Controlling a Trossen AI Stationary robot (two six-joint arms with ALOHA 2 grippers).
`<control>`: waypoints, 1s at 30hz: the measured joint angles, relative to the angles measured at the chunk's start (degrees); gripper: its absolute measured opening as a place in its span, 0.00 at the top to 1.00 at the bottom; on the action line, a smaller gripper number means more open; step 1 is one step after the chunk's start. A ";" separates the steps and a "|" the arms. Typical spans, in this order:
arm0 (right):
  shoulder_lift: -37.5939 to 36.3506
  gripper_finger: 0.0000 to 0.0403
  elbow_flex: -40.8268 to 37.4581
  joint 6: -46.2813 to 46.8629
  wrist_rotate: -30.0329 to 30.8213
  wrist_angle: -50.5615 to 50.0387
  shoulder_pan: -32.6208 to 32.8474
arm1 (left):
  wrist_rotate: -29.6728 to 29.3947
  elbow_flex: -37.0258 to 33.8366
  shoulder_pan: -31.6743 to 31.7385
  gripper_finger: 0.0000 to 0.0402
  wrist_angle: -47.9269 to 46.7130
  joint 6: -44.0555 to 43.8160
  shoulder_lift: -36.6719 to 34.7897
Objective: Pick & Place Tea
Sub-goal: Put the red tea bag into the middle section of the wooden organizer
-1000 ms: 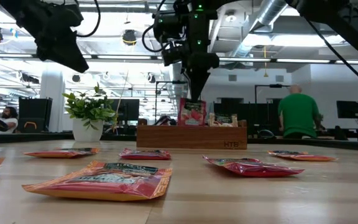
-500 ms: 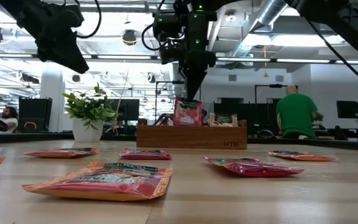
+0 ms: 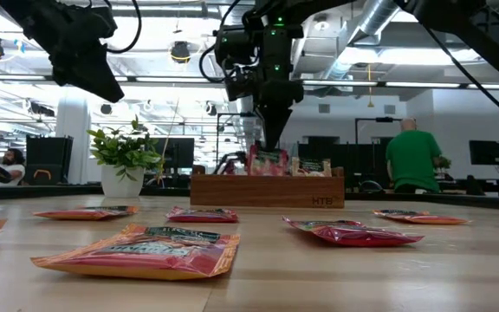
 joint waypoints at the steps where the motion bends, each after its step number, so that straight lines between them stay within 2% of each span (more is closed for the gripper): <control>1: -0.01 1.00 0.00 0.08 0.00 -0.04 -0.02 | 0.00 0.02 -0.02 0.66 0.00 0.00 0.00; 19: 0.00 1.00 0.00 -0.74 -0.26 0.82 -0.60 | 1.57 0.04 -0.02 0.66 0.00 0.81 0.00; 30: 0.00 1.00 -3.91 -0.06 0.17 3.15 -0.60 | 1.55 0.04 -0.02 0.66 0.00 0.85 0.00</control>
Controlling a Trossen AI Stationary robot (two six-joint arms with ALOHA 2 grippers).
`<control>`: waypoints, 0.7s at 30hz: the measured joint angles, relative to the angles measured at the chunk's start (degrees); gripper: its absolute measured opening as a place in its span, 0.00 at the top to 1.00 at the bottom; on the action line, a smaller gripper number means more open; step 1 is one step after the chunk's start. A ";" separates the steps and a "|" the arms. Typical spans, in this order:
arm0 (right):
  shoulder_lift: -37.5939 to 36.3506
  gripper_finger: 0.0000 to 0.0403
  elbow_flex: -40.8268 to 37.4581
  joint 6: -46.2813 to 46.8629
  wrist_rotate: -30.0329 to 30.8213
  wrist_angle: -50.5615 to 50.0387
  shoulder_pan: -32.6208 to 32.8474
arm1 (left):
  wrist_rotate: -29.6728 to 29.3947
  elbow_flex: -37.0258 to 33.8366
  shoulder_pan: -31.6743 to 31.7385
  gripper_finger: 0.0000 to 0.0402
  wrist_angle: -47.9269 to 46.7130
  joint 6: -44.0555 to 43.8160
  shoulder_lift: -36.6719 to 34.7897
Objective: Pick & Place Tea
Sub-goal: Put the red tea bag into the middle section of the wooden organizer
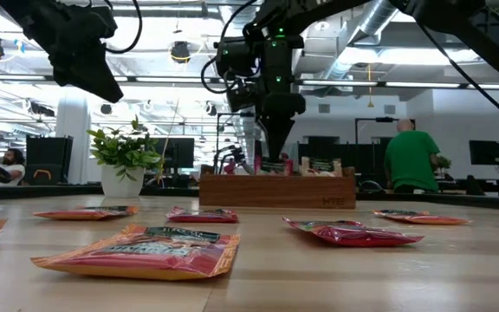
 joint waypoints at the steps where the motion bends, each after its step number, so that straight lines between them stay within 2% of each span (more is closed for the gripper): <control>1: 0.00 1.00 0.00 0.11 0.00 0.38 0.00 | 0.00 0.00 0.00 0.66 0.00 0.00 0.00; 21: 0.00 1.00 0.00 1.41 -0.11 -2.14 -0.63 | -0.04 0.02 0.00 0.66 0.00 0.20 0.00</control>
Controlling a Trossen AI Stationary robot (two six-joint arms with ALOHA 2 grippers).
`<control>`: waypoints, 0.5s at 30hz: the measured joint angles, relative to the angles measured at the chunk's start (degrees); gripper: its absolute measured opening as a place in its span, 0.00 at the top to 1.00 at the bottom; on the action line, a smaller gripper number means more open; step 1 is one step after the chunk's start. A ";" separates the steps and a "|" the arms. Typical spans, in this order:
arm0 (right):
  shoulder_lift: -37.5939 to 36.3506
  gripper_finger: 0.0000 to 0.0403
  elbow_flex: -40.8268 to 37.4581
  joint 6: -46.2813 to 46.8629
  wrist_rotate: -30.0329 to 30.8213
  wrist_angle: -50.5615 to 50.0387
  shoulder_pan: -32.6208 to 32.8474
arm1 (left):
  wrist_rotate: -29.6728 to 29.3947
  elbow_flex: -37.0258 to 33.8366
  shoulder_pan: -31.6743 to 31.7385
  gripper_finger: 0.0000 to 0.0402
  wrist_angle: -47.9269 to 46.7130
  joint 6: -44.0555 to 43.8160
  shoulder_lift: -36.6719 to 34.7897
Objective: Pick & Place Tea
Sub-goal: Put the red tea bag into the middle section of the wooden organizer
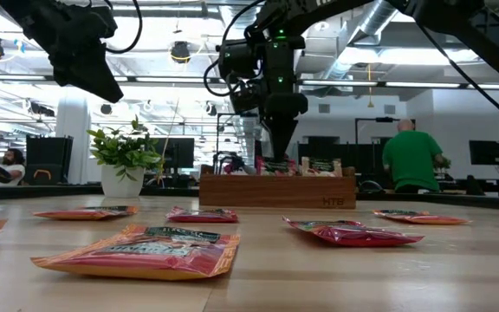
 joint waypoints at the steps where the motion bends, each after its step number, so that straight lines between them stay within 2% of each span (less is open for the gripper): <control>1: 0.00 1.00 0.00 -0.01 0.00 0.00 0.00 | 0.00 0.00 0.00 0.66 0.00 0.00 0.00; 15: 0.00 1.00 0.02 -0.25 -0.27 0.61 0.00 | 0.00 0.00 0.00 0.66 0.00 0.00 0.00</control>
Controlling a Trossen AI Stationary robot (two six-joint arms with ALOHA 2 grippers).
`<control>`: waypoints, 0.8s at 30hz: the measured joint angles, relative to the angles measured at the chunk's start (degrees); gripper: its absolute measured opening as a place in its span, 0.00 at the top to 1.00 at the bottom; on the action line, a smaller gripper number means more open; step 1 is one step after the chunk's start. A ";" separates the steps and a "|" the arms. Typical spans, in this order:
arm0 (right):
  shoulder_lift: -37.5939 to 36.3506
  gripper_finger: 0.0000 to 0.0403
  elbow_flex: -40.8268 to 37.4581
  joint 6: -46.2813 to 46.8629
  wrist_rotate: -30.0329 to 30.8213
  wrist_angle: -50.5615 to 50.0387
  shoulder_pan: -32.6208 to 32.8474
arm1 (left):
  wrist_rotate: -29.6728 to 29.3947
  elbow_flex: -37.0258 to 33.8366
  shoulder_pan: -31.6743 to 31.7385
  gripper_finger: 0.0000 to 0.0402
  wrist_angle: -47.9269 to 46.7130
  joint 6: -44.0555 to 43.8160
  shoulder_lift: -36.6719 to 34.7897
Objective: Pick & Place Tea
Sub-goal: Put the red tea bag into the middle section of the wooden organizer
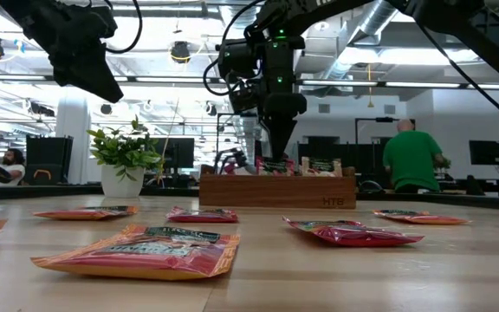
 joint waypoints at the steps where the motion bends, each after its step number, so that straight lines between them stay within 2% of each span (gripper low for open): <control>1: 0.00 1.00 0.00 -0.02 -0.01 0.00 0.00 | 0.00 0.00 0.00 0.66 0.00 -0.01 0.00; 8: 0.00 0.99 0.00 -0.93 -1.00 -0.01 -0.02 | 0.00 0.00 0.00 0.66 0.00 -0.02 0.00; 18: 0.00 0.80 0.29 -0.95 -1.45 -0.39 0.11 | -0.02 0.00 0.00 0.66 0.00 -0.02 0.00; 24: -0.01 0.78 5.51 2.74 -1.33 -7.83 0.95 | -0.02 0.00 0.00 0.66 0.02 -0.02 0.02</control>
